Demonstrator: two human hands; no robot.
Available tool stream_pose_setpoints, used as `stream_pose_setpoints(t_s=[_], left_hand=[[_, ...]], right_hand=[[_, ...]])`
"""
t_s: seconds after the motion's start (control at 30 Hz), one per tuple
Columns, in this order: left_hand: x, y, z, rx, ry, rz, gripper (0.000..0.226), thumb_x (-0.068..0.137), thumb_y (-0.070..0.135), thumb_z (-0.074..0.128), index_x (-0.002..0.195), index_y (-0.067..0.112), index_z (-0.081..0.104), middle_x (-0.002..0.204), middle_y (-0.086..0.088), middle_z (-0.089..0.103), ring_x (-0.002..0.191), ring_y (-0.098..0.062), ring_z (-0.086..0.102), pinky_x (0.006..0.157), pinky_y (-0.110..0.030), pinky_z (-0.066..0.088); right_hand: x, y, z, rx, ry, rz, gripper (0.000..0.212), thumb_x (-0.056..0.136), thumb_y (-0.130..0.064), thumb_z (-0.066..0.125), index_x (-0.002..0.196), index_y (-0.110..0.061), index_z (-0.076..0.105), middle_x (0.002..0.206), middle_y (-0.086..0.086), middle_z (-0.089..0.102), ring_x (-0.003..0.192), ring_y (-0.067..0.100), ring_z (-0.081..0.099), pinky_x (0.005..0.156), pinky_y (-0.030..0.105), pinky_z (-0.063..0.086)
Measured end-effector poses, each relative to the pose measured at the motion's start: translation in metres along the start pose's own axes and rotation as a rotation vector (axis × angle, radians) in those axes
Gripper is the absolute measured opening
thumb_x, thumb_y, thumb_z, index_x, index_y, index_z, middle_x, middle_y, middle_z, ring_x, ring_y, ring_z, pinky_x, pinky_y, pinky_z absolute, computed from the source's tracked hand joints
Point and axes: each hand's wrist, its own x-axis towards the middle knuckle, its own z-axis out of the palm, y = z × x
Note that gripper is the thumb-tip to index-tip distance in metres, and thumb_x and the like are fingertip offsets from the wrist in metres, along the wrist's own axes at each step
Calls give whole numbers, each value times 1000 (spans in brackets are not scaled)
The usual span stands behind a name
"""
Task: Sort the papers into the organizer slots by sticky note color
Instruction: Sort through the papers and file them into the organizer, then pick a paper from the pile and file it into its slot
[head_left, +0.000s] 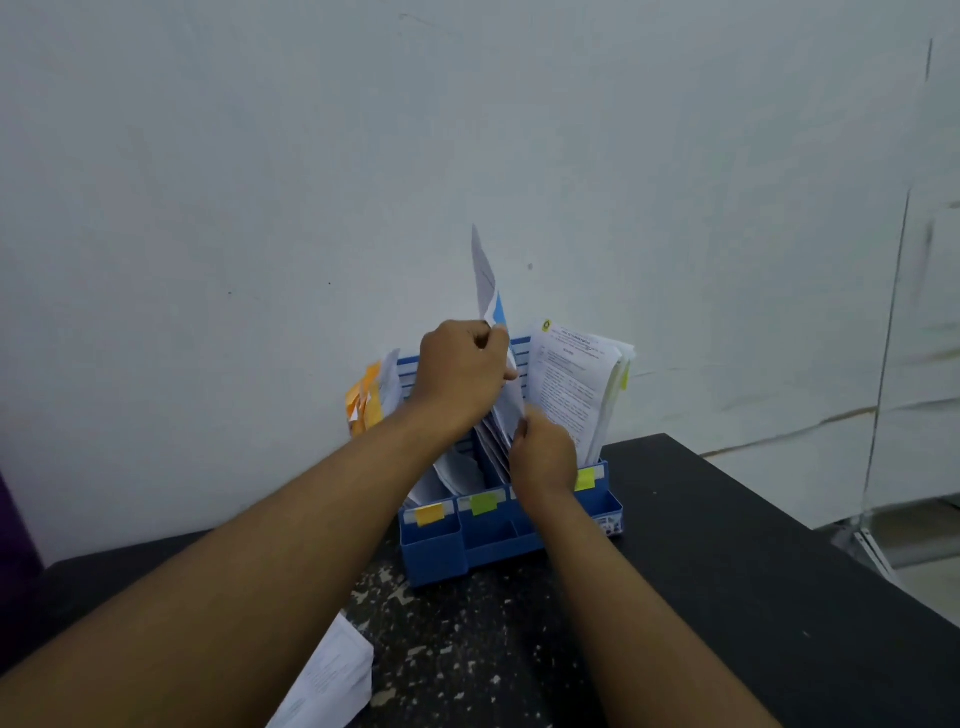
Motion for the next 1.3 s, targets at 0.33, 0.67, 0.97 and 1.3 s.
stream_pose_setpoints(t_s=[0.33, 0.67, 0.97, 1.3], left_hand=[[-29, -47, -12, -125, -94, -170, 34, 105, 27, 61, 137, 20, 70, 104, 8, 77, 80, -8, 79, 82, -44, 67], [-152, -131, -83, 148, 1, -248, 22, 103, 23, 65, 121, 28, 77, 110, 17, 72, 94, 7, 63, 85, -16, 50], [-290, -223, -181, 516, 98, -507, 30, 95, 18, 71, 118, 35, 75, 123, 8, 74, 117, -23, 61, 103, -47, 51], [-321, -262, -257, 797, 16, -804, 83, 96, 68, 54, 160, 19, 36, 162, -5, 44, 148, -33, 37, 119, -54, 27]], right_hand=[[3, 22, 36, -47, -194, 85, 17, 101, -6, 44, 108, -10, 59, 100, 19, 69, 87, 38, 64, 66, 37, 46], [-59, -20, 22, 58, 69, -17, 45, 98, -6, 50, 142, -18, 52, 122, 10, 58, 106, 29, 55, 78, 44, 55], [-220, -74, 68, 31, -302, -294, 27, 90, -10, 64, 110, -27, 68, 108, -5, 62, 106, 17, 55, 84, 36, 55], [-303, -108, 110, -257, -706, -235, 68, 101, -61, 47, 158, -28, 36, 163, 1, 39, 151, 26, 32, 128, 49, 20]])
